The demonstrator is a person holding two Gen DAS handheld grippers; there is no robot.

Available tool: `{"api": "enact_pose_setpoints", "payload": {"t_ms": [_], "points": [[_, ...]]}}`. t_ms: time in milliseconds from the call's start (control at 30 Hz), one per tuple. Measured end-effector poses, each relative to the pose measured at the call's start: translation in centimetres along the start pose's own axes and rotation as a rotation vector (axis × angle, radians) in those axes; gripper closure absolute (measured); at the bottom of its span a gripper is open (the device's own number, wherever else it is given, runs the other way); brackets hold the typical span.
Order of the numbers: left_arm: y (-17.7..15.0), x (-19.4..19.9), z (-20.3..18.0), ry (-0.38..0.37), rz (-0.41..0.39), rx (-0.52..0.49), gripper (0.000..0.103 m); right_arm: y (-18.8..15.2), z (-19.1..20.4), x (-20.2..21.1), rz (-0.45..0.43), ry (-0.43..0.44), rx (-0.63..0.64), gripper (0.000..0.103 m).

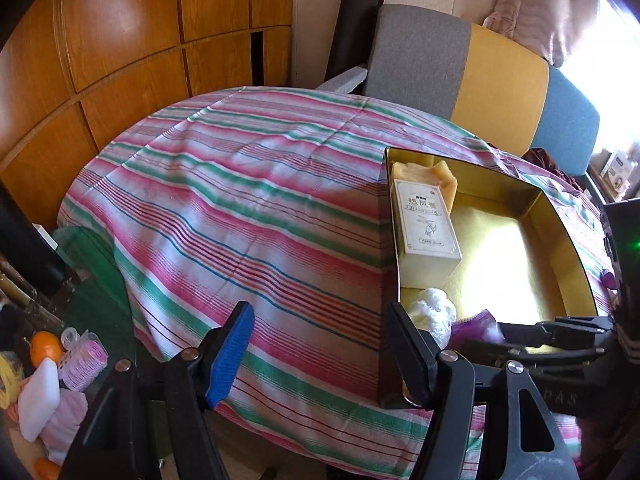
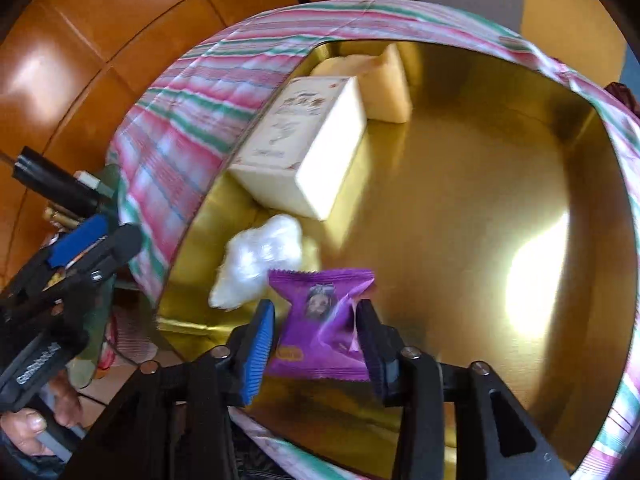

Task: Organize objects
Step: 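Carry the purple packet into the gold tray and release it with the right gripper, then move both tools back toward the remaining sponges and packets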

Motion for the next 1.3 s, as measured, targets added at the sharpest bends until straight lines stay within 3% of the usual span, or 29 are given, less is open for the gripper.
{"api": "enact_pose_setpoints", "payload": {"t_ms": [167, 300, 700, 1033, 1300], "points": [[0.1, 0.2, 0.1, 0.001, -0.008, 0.003, 0.034, -0.2, 0.1, 0.7, -0.03, 0.035, -0.019, 0.06], [0.1, 0.3, -0.3, 0.001, -0.017, -0.011, 0.031, 0.1, -0.6, 2.5, -0.093, 0.015, -0.034, 0.059], [0.8, 1.5, -2.6, -0.028, -0.048, -0.049, 0.028, -0.2, -4.7, 8.6, -0.26, -0.183, -0.034, 0.058], [1.5, 2.0, -6.0, -0.087, -0.063, -0.113, 0.028, -2.6, -12.1, 14.4, -0.329, -0.327, -0.159, 0.058], [2.2, 2.2, -10.3, -0.172, -0.071, -0.178, 0.028, -5.9, -20.4, 21.6, -0.398, -0.525, -0.303, 0.058]]}}
Point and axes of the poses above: each gripper's, at about its wrist camera, not at the fingertips, and x roughly against the way its jaws point, z to its left, y to its top, the point moved 2 cm from there along -x, roughly the way its jaws point, and after that the axes turned 14 degrees about -z, right-handed, at the moved point
